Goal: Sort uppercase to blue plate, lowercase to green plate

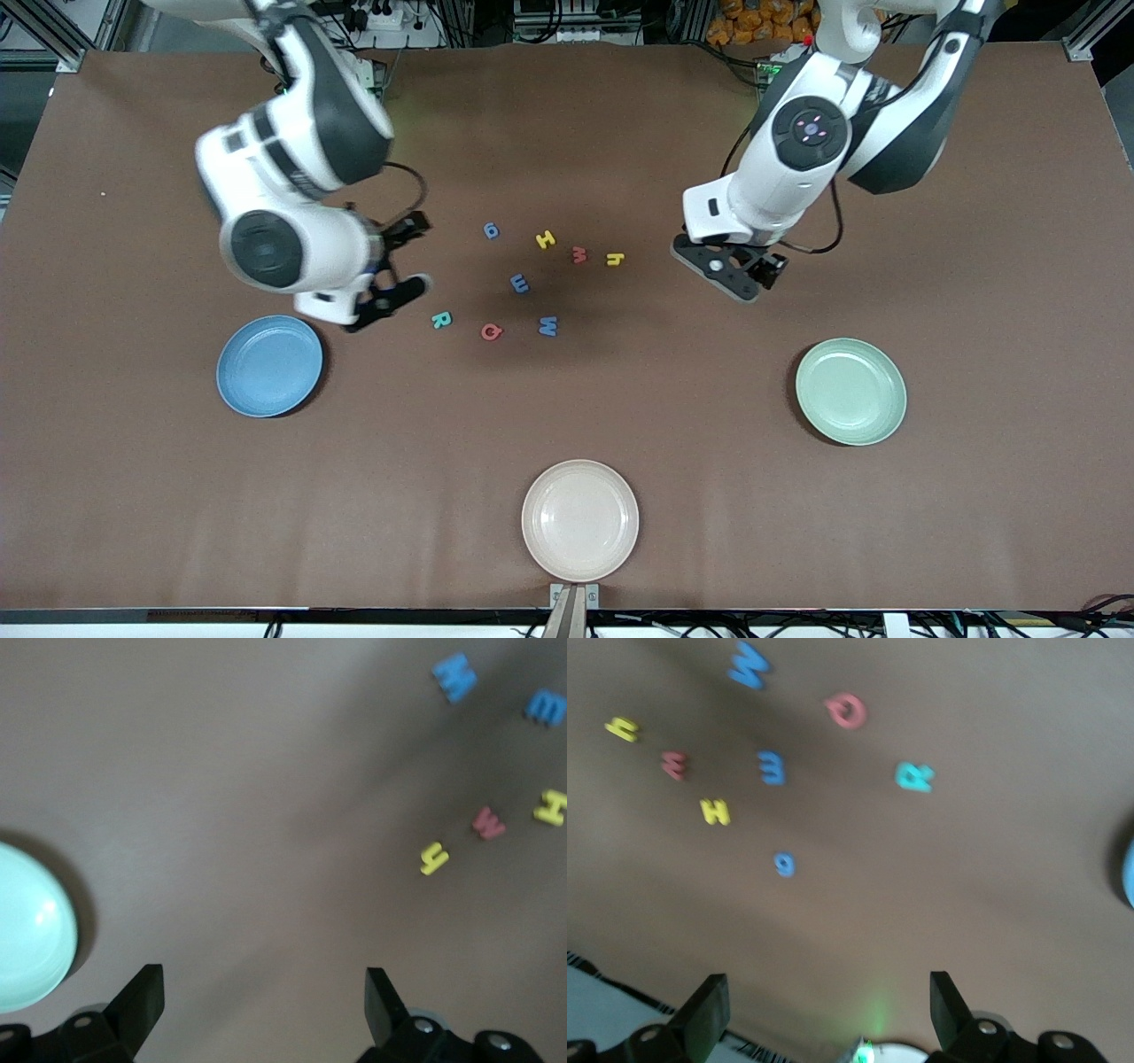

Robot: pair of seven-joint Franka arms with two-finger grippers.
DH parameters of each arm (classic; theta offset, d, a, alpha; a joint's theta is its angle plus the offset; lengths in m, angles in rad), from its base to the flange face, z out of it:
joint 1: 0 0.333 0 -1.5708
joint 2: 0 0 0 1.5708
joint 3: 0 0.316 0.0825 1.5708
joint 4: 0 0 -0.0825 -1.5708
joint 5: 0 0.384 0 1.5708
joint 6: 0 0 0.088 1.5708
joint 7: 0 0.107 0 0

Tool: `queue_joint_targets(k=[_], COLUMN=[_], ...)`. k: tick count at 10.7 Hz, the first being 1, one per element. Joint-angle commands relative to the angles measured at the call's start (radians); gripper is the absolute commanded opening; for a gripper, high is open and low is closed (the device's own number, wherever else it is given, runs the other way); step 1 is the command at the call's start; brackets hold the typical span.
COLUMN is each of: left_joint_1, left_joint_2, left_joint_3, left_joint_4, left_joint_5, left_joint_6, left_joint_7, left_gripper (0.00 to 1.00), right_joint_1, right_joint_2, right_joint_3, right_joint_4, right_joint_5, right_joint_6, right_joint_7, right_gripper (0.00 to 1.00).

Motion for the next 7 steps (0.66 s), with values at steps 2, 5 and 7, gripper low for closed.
queue_joint_targets(k=[2,5,7], left_joint_1=[0.004,-0.016,-0.02], left_joint_2=[0.033,0.15,0.201], left_joint_3=[-0.099,-0.133,-0.133], left_joint_4=[-0.165,-0.161,-0.173], left_joint_5=[0.06,0.181,0.252], left_joint_6=[0.285,0.416,0.508], left_joint_7=[0.066,0.068,0.065], left_gripper=[1.0,1.0,1.0], right_joint_1=[0.072,0.109,0.144], right_joint_2=[0.09,0.121,0.128], right_joint_3=[-0.011,-0.012,-0.012], right_joint_4=[0.031,-0.001,-0.072], right_joint_5=[0.015,0.009,-0.108], right_joint_6=[0.089,0.181,0.351], right_joint_7=[0.004,0.005,-0.002], right_gripper=[1.0,1.0,1.0])
